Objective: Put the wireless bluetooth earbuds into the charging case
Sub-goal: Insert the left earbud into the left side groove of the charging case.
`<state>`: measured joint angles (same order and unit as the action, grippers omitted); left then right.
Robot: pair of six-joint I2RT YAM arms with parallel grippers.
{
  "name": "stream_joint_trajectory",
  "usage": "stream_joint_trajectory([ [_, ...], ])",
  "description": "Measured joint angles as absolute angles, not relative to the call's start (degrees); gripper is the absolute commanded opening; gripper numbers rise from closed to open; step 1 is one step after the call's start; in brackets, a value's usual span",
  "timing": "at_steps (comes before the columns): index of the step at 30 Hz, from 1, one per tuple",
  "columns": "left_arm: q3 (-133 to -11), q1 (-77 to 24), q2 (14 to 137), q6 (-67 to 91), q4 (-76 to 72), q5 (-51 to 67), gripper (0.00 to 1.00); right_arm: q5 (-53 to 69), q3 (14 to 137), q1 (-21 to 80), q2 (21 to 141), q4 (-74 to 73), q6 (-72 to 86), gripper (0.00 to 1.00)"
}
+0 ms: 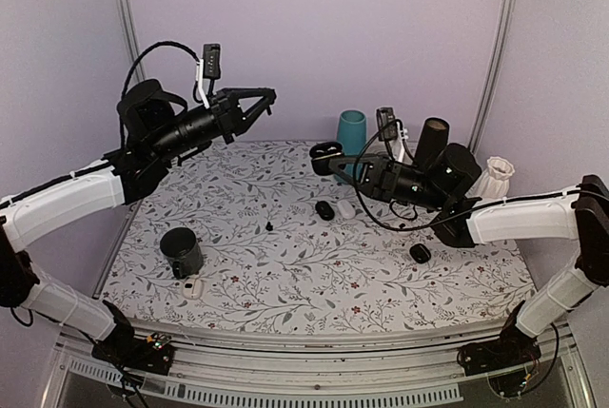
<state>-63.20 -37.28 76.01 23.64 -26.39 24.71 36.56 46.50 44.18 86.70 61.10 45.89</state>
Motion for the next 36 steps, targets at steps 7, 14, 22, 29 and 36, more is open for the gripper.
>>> stream_joint_trajectory([
  [7,-62.8,-40.8,75.5,23.4,-31.4,28.2,0.13,38.0,49.7,44.2,90.3,67.1,51.3,0.03],
  [14,-62.8,-44.5,75.6,21.3,-33.4,29.8,0.13,38.5,51.3,44.2,91.1,69.4,54.2,0.03],
  [22,-62.8,-46.3,78.0,19.3,-34.3,30.6,0.12,39.7,53.0,44.5,91.2,70.4,55.3,0.03],
  [29,-63.0,-47.9,80.3,18.2,-34.4,31.1,0.12,39.8,53.1,44.7,91.2,70.4,55.3,0.03],
  [36,-63.9,-48.1,80.3,17.5,-34.4,30.9,0.12,41.0,53.8,45.3,91.2,70.3,54.7,0.03],
])
